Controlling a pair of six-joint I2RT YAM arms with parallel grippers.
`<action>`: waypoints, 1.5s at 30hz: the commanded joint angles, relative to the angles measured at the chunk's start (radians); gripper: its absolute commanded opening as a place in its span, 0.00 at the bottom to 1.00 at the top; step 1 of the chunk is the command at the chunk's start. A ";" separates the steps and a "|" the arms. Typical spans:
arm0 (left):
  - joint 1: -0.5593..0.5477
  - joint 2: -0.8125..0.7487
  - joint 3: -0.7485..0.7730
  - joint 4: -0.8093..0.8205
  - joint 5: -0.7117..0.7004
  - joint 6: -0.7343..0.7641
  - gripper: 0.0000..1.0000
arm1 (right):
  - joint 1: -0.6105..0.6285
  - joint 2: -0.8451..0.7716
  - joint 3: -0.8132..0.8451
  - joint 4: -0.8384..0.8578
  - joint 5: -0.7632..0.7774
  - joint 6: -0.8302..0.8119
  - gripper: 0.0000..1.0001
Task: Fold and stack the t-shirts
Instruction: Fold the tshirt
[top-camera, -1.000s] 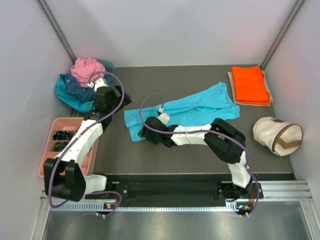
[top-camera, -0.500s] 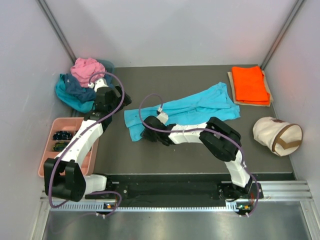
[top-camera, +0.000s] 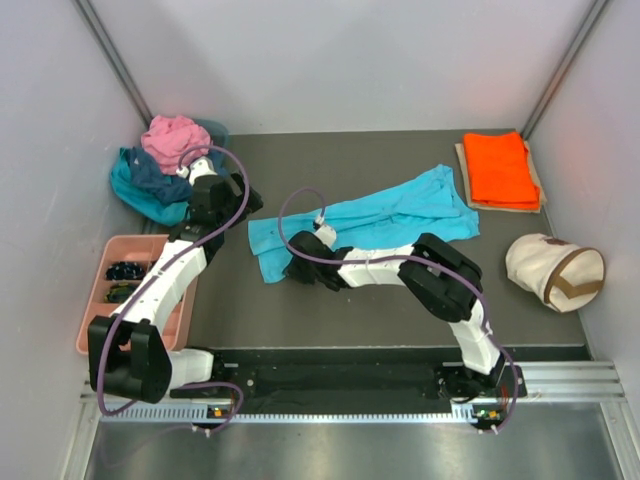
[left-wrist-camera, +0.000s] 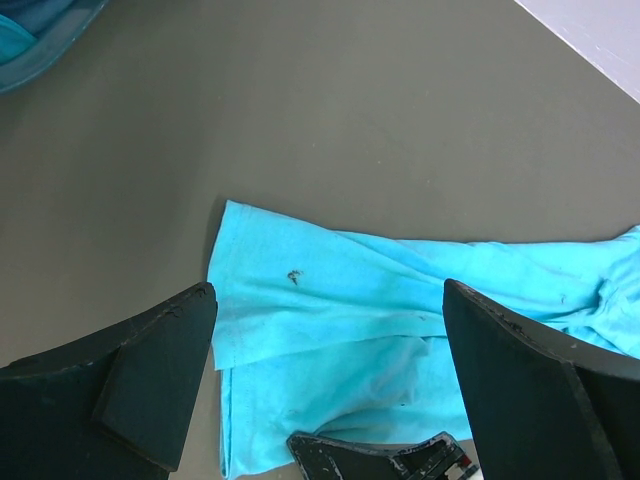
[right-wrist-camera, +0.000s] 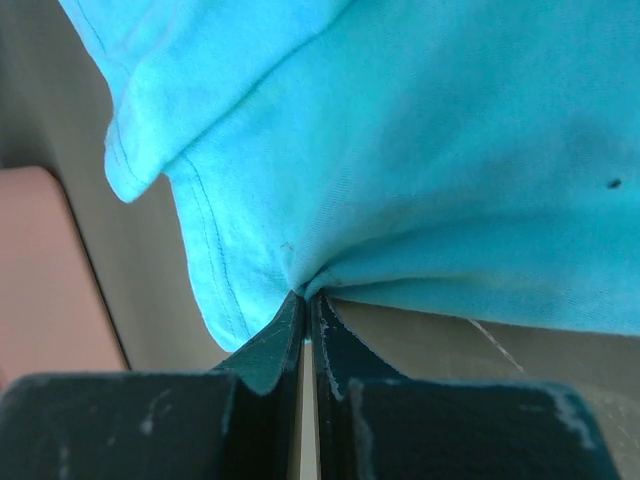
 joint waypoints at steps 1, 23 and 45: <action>0.005 -0.030 -0.004 0.046 -0.002 0.016 0.99 | 0.001 -0.057 -0.065 -0.110 -0.081 -0.057 0.00; 0.004 0.086 0.007 0.173 0.086 -0.029 0.99 | 0.072 -0.601 -0.561 -0.407 -0.138 -0.091 0.00; -0.263 0.703 0.475 0.254 0.448 0.094 0.99 | 0.184 -1.157 -0.768 -0.926 0.026 0.100 0.00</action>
